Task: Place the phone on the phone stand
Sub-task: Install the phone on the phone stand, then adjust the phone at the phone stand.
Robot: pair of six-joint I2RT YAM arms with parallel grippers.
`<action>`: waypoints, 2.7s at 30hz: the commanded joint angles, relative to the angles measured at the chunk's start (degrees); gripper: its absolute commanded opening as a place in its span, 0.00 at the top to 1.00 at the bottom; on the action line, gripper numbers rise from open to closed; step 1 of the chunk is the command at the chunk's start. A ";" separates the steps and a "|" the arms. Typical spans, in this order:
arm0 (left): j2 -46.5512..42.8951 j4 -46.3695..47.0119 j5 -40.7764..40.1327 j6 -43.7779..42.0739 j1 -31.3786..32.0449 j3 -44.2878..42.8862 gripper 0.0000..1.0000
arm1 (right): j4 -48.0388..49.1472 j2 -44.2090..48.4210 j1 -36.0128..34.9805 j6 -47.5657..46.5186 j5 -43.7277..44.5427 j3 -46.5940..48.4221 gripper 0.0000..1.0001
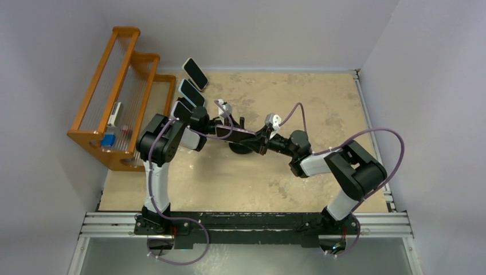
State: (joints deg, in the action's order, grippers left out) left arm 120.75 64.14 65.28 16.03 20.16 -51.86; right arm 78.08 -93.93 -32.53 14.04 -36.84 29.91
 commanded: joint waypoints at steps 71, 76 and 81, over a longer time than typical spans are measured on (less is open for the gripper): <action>-11.93 -4.67 -49.29 2.78 4.93 9.69 1.00 | -34.15 30.51 -5.62 45.00 41.36 -6.02 0.01; -11.47 -5.03 -52.37 -0.67 7.50 8.59 1.00 | -46.62 27.12 -5.68 68.61 47.19 -4.58 0.01; -11.59 -5.04 -53.85 -1.70 7.96 8.85 1.00 | -57.54 20.63 -5.69 74.05 48.54 2.93 0.01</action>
State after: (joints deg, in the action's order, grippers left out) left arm 110.87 59.44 15.77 15.07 28.32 -42.24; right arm 29.02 -70.46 -38.22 76.12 7.25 26.39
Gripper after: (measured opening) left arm 0.224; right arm 0.987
